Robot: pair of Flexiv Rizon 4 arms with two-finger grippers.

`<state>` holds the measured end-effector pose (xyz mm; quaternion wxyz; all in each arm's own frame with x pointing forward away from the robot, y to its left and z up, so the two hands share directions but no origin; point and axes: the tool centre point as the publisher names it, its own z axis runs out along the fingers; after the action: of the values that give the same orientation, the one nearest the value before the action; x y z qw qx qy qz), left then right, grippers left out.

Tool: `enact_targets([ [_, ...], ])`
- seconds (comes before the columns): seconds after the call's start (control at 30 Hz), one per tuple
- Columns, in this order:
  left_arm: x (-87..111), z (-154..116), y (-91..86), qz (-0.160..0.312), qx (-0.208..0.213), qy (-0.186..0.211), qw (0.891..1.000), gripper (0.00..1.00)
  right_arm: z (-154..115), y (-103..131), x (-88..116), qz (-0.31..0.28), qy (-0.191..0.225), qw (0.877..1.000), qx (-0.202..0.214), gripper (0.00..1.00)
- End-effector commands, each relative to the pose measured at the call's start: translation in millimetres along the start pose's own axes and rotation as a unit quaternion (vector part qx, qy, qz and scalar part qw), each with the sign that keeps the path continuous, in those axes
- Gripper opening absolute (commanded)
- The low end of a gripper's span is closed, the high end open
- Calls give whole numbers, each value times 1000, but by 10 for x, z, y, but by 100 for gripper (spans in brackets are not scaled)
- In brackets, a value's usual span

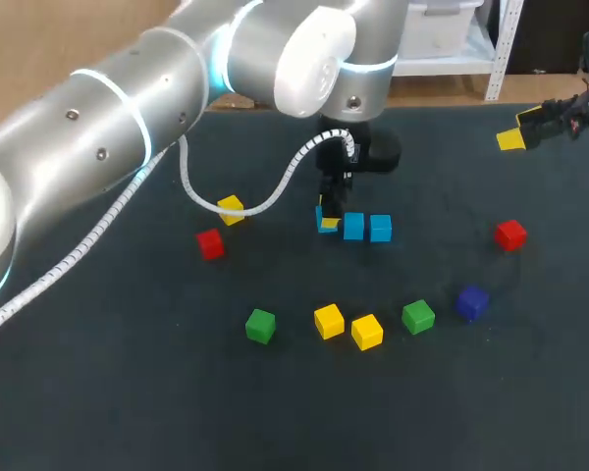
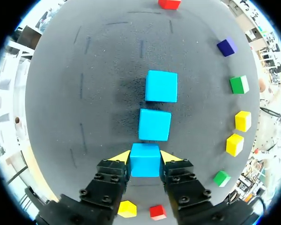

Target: Place the blue cubes, place green cubes on the blue cubes, place the yellow cubes on the green cubes, then place the red cubes on the yellow cubes, and place purple cube on the red cubes.

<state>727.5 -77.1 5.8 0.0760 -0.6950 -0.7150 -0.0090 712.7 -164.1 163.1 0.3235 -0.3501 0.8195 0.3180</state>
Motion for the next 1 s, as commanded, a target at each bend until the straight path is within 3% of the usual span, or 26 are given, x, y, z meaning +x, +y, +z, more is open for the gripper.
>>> enact_targets([
  [0.03, -52, 17, 58, -2, 0, 9, 1000, 0, 3, -1, 4, -1, -1, 1000, 0, 100],
  [0.13, -47, 31, 80, -7, -2, 11, 1000, 2, 3, -1, 4, -1, -1, 1000, 0, 100],
  [0.17, -47, 32, 80, -8, -1, 10, 1000, 7, 3, -1, 4, -1, -1, 1000, 0, 100],
  [0.23, -48, 25, 75, -7, -1, 10, 1000, 0, 3, -1, 4, -1, -1, 1000, 0, 100],
  [1.0, -55, 15, -64, 18, -4, 25, 1000, 0, 3, -1, 4, -1, -1, 1000, 0, 100],
])
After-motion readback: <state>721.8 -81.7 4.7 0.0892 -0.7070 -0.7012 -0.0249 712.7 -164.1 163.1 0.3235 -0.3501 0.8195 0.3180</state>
